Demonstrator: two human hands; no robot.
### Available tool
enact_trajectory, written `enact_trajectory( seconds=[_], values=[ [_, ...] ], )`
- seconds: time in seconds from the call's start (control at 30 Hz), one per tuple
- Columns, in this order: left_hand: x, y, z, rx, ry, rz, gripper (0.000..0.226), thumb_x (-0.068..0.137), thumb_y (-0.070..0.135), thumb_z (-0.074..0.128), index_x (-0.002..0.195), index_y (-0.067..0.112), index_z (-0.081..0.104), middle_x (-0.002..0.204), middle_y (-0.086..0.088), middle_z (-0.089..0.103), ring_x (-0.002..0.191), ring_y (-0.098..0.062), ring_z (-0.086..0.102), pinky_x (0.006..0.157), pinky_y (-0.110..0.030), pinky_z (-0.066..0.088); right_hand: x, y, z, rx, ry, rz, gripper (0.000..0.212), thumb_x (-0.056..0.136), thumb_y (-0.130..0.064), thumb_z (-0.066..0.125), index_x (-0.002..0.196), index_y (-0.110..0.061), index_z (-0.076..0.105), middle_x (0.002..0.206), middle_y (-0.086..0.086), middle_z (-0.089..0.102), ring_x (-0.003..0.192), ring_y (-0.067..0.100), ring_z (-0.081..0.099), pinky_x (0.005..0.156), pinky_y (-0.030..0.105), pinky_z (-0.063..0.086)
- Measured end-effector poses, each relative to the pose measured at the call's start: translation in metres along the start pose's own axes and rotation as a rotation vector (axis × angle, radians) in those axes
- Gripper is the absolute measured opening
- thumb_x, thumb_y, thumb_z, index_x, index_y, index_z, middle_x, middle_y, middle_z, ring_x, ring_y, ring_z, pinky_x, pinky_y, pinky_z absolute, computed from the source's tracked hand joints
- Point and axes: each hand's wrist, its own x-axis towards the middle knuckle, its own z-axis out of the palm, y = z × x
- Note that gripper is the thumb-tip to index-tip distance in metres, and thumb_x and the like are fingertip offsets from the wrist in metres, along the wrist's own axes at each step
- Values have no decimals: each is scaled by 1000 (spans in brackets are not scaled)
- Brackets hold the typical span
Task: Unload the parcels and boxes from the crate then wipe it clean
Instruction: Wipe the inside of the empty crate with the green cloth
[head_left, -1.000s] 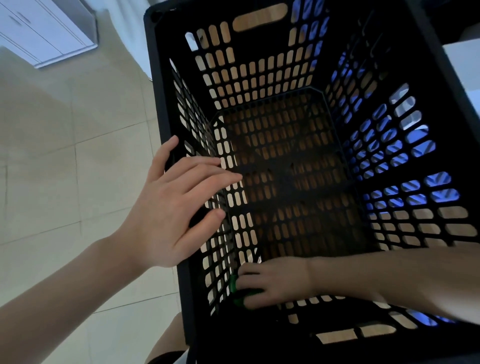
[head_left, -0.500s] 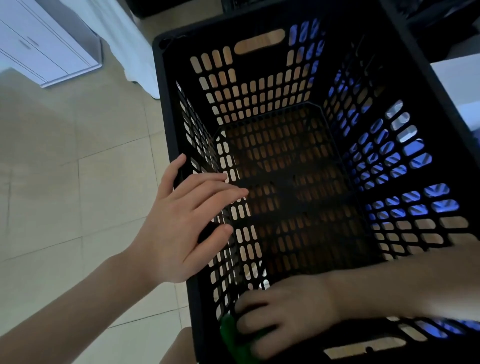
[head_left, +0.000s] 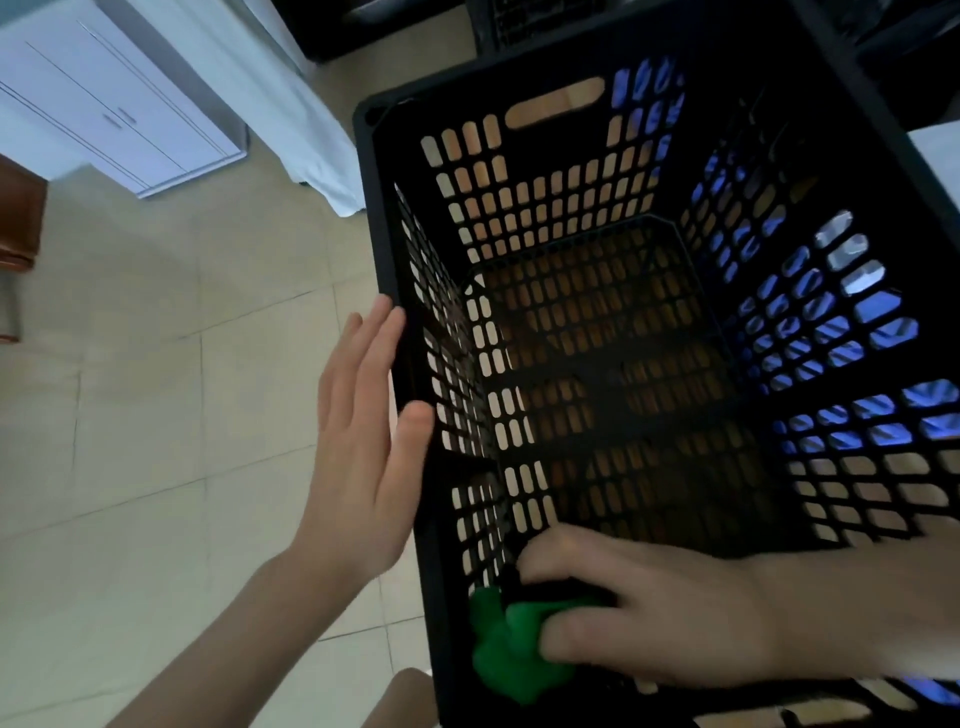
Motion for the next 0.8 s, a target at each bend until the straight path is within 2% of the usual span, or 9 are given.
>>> enact_trajectory(
  seconds=[0.07,0.13,0.23,0.37,0.4,0.47,0.53,0.67,0.8],
  values=[
    [-5,-8,-2,63,-33,-2,50,103,21,27,153,12,25,162,4,21,151,-15,10,122,-36,12,-4,-15,2,2,52,-26,26,78,-61,51,103,-66,43,111,-44,39,105,-22,41,91,8,33],
    [-3,-14,-7,104,-62,24,50,102,17,31,152,12,28,161,3,24,150,-14,13,121,-41,14,-1,-19,6,-49,61,-119,26,81,-59,49,105,-64,41,114,-44,34,111,-21,36,100,19,34],
    [8,-21,-18,133,-62,55,49,100,15,37,150,16,33,155,6,36,148,-12,21,121,-45,15,6,-18,4,-114,87,-83,23,71,-70,45,93,-67,39,110,-36,39,105,-7,46,99,31,41],
    [18,-28,-27,147,-57,102,44,99,20,47,143,15,44,146,7,47,147,-14,26,121,-49,14,18,-15,6,-254,266,-23,24,73,-63,48,96,-68,46,104,-40,51,98,-11,53,83,16,43],
    [18,-30,-28,118,-50,93,45,98,23,51,142,17,44,146,8,48,147,-14,25,121,-49,14,23,-11,2,-308,317,-55,24,76,-55,51,99,-61,49,104,-34,54,96,-6,56,83,18,46],
    [20,-33,-31,59,-21,51,52,96,32,60,143,24,41,149,14,43,149,-11,19,122,-45,15,41,-5,-15,-388,461,-123,29,83,-22,61,108,-32,50,115,-9,52,97,10,56,84,26,50],
    [24,-37,-35,15,-21,-12,72,86,41,65,149,26,33,155,20,31,150,-7,9,120,-39,15,60,4,-31,-387,594,-166,33,80,2,63,104,-15,48,114,11,47,98,20,52,83,30,50],
    [36,-46,-43,50,-90,-24,95,79,61,67,154,30,18,161,21,15,150,-7,-3,120,-42,12,96,18,-64,-311,778,-96,21,81,8,64,99,-1,58,112,13,45,94,20,50,80,32,49],
    [52,-48,-50,165,-197,29,101,73,72,59,154,36,10,160,25,8,149,-4,-7,121,-43,10,129,33,-97,-282,848,-53,27,84,7,59,109,-3,57,119,12,44,103,10,44,90,13,40]
  ],
)
